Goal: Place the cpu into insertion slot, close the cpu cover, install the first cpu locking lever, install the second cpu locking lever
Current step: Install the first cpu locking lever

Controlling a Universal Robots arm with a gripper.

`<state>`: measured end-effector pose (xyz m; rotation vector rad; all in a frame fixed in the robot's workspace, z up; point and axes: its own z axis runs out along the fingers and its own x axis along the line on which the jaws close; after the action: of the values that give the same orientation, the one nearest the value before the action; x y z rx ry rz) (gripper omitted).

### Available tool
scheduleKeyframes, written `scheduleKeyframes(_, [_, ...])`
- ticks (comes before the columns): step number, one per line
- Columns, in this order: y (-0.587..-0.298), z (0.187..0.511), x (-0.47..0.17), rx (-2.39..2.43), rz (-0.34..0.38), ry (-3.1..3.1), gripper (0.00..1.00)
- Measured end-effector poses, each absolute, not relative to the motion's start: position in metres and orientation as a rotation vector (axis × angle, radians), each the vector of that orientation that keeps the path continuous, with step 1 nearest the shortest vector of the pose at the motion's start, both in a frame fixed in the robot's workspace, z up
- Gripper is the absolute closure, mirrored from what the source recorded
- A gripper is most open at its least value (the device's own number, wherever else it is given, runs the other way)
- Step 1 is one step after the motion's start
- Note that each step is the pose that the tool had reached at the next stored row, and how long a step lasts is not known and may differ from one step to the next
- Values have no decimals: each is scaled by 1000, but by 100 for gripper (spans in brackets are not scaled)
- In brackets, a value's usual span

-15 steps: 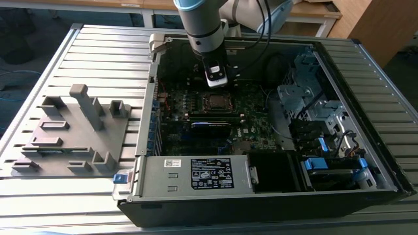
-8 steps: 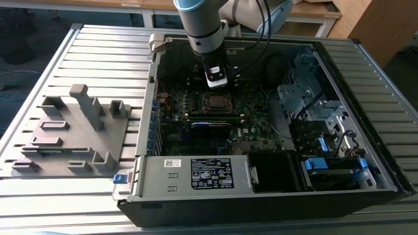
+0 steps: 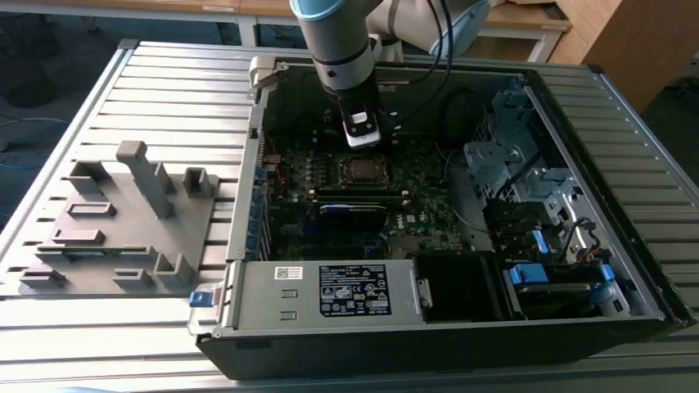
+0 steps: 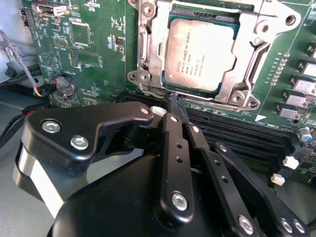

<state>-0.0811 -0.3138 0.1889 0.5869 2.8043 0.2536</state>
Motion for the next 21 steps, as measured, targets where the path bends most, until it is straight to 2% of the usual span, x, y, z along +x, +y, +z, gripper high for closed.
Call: scheduleKeyframes(21, [-314, 198, -76, 588, 252, 2810, 89])
